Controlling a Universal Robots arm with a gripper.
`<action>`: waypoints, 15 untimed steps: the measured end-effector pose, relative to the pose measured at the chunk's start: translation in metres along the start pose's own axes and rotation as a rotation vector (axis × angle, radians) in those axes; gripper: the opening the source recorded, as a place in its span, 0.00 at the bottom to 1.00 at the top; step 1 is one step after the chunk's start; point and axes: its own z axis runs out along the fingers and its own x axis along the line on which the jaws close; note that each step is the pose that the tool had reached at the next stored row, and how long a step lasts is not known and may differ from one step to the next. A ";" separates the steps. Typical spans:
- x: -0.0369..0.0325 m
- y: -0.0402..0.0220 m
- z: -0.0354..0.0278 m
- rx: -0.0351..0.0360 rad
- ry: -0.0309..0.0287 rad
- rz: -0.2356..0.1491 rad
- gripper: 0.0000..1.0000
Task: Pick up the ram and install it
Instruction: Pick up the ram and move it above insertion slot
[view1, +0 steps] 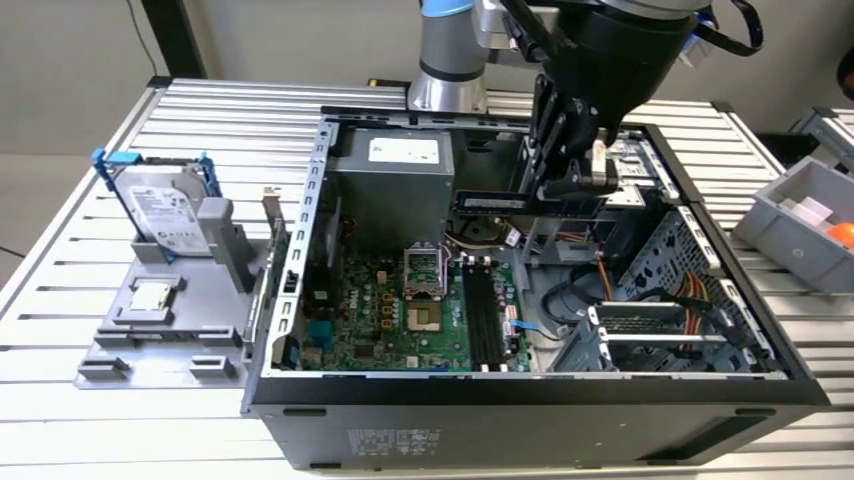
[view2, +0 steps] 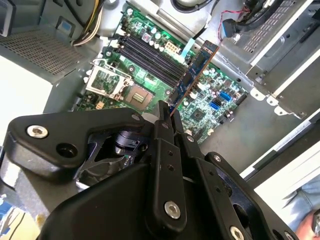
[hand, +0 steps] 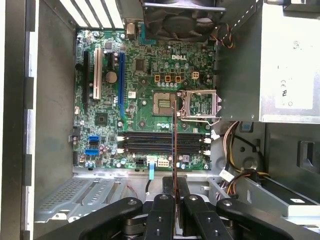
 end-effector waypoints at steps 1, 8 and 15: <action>0.0000 0.0000 0.0000 0.0002 -0.0002 0.004 0.00; -0.0002 0.0005 0.0001 0.0023 -0.0016 0.031 0.00; -0.0005 0.0021 0.0003 0.0114 -0.0017 0.030 0.00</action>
